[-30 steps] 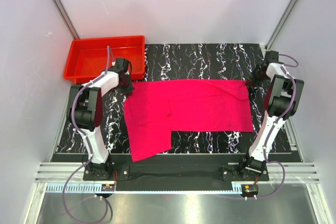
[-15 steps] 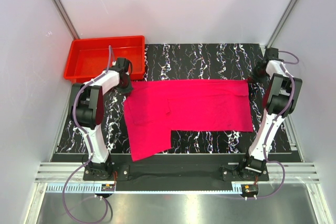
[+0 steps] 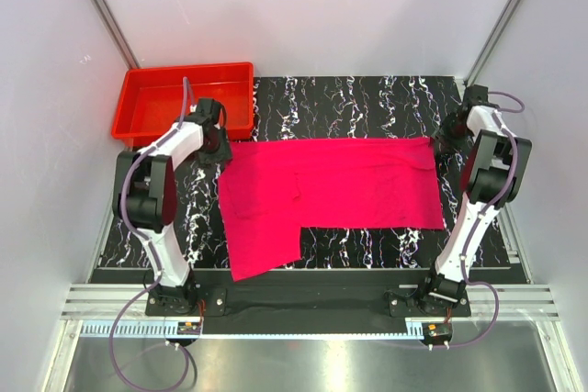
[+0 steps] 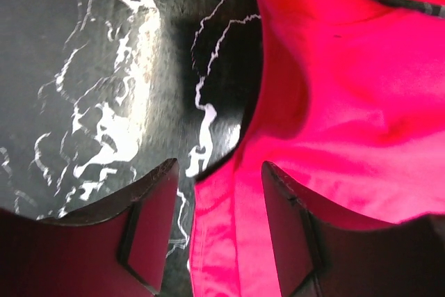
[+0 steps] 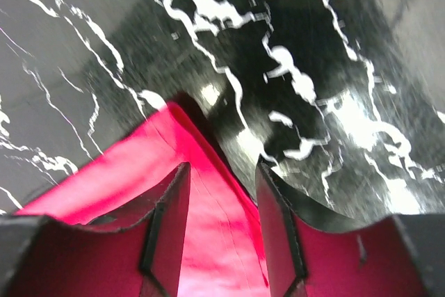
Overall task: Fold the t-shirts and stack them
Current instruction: Fold the tshirt
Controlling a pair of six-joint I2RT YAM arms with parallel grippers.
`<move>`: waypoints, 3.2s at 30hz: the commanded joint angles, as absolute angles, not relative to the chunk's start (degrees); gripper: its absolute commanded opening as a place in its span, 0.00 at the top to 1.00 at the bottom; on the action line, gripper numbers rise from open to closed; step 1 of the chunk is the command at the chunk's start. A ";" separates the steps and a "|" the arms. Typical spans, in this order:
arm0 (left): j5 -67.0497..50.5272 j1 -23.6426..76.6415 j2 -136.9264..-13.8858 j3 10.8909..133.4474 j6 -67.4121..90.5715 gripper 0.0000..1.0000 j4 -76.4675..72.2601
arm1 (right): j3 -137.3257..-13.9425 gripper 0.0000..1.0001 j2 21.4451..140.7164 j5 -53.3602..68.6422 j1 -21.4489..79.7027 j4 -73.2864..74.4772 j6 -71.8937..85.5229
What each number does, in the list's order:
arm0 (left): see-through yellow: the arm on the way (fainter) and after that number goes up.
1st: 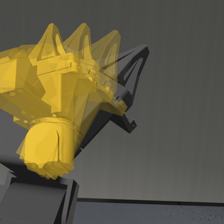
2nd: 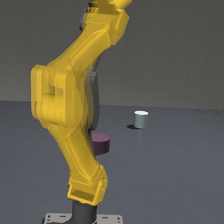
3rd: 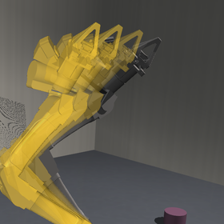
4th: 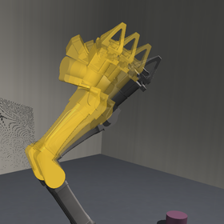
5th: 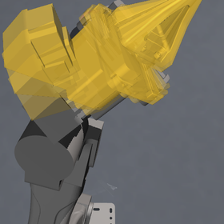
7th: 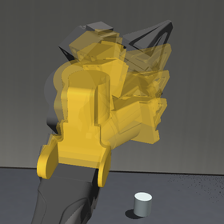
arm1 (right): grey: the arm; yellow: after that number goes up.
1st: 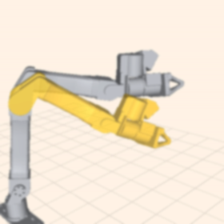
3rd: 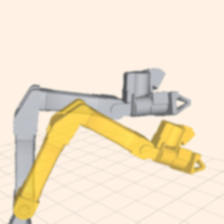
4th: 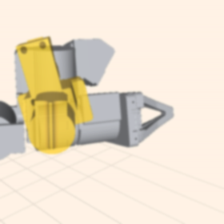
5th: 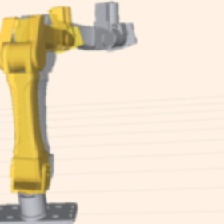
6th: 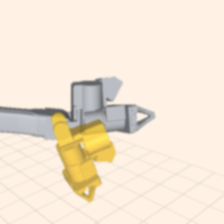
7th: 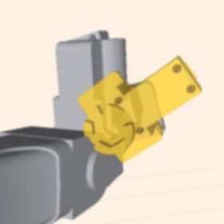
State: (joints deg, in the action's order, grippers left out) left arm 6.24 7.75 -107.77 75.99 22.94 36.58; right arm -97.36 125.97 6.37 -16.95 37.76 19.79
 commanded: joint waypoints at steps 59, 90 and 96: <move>15.46 54.49 -61.44 26.89 80.68 0.67 46.40 | -65.83 0.38 75.06 5.45 13.27 56.25 25.49; 18.37 47.91 -66.98 52.30 38.67 1.00 42.98 | -47.91 0.55 76.63 1.58 -28.55 47.73 38.31; 16.70 44.30 -66.00 51.24 36.13 1.00 42.10 | -43.34 0.51 79.72 4.30 -28.83 39.57 41.22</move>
